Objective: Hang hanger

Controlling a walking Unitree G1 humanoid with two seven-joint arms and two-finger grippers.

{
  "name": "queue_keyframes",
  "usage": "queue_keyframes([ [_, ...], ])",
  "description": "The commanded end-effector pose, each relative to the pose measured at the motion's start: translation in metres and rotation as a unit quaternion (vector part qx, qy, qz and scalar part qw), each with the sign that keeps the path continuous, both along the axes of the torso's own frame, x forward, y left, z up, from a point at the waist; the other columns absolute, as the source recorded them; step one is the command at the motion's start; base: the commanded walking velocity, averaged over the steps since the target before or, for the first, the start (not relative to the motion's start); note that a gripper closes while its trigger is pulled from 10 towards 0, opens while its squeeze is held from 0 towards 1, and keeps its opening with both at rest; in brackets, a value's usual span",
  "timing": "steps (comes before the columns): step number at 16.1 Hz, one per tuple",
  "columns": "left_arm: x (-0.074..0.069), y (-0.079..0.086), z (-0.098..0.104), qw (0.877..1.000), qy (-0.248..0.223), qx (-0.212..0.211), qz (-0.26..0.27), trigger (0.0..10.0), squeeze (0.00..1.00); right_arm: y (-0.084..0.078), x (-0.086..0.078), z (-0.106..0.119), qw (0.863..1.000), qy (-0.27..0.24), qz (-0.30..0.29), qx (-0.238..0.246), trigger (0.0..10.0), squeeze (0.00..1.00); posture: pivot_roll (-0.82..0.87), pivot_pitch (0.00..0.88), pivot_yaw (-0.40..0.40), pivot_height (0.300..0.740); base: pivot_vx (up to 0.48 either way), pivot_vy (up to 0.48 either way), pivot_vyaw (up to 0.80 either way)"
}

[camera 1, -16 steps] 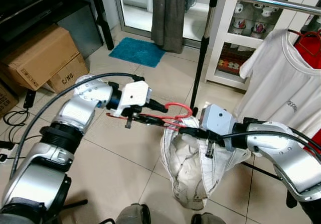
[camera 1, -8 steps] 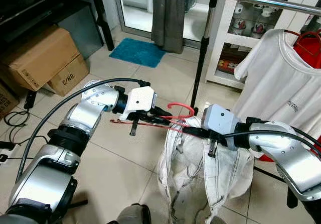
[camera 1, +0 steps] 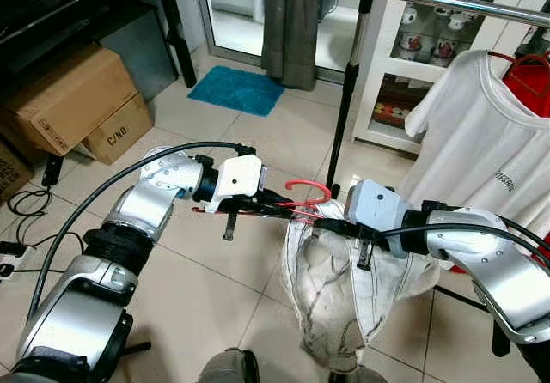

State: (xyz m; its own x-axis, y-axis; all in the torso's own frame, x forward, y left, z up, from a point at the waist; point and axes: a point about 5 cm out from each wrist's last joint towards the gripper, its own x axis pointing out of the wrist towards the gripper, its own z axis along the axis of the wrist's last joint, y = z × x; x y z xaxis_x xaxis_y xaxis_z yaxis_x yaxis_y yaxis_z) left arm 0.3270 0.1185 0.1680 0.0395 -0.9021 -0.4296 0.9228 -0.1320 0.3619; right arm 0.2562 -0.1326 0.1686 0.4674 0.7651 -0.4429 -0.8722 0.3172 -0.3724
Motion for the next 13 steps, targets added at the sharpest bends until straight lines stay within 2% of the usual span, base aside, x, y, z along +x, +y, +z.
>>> queue_keyframes([
  [1, 0.001, -0.001, 0.000, 1.000, -0.003, -0.015, 0.017, 0.0, 0.00, 0.015, -0.005, 0.016, 0.998, -0.031, 0.049, 0.031, 0.0, 0.00, -0.07, 0.079, 0.085, 0.740, 0.000, 0.000, 0.00],
  [2, 0.002, 0.001, 0.002, 0.999, 0.005, -0.040, 0.032, 0.0, 0.00, 0.014, -0.003, 0.017, 0.998, -0.038, 0.037, 0.034, 10.0, 0.00, -0.07, 0.081, 0.086, 0.740, 0.000, 0.000, 0.00],
  [3, 0.001, 0.003, 0.003, 0.997, 0.010, -0.060, 0.045, 0.0, 0.00, 0.014, -0.001, 0.020, 0.998, -0.038, 0.029, 0.050, 10.0, 0.93, -0.07, 0.083, 0.085, 0.740, 0.000, 0.000, 0.00],
  [4, 0.000, 0.005, 0.002, 0.996, 0.010, -0.074, 0.054, 0.0, 0.00, 0.013, 0.001, 0.025, 0.997, -0.037, 0.019, 0.071, 10.0, 1.00, -0.07, 0.086, 0.084, 0.740, 0.000, 0.000, 0.00],
  [6, -0.003, 0.009, 0.000, 0.994, 0.010, -0.083, 0.065, 0.0, 0.00, 0.012, 0.002, 0.030, 0.995, -0.041, 0.015, 0.084, 10.0, 1.00, -0.07, 0.086, 0.084, 0.740, 0.000, 0.000, 0.00],
  [8, -0.005, 0.015, -0.001, 0.989, 0.009, -0.108, 0.102, 0.0, 0.00, 0.007, 0.004, 0.039, 0.991, -0.071, -0.008, 0.110, 10.0, 1.00, -0.07, 0.089, 0.077, 0.740, 0.000, 0.000, 0.00],
  [10, -0.006, 0.018, -0.001, 0.980, 0.002, -0.136, 0.142, 0.0, 0.00, 0.004, 0.002, 0.041, 0.988, -0.060, -0.020, 0.139, 10.0, 1.00, -0.06, 0.092, 0.074, 0.740, 0.000, 0.000, 0.00],
  [13, -0.007, 0.016, 0.001, 0.973, -0.012, -0.160, 0.167, 0.0, 0.00, 0.004, -0.003, 0.038, 0.988, -0.062, -0.020, 0.139, 10.0, 1.00, -0.06, 0.094, 0.075, 0.740, 0.000, 0.000, 0.00],
])
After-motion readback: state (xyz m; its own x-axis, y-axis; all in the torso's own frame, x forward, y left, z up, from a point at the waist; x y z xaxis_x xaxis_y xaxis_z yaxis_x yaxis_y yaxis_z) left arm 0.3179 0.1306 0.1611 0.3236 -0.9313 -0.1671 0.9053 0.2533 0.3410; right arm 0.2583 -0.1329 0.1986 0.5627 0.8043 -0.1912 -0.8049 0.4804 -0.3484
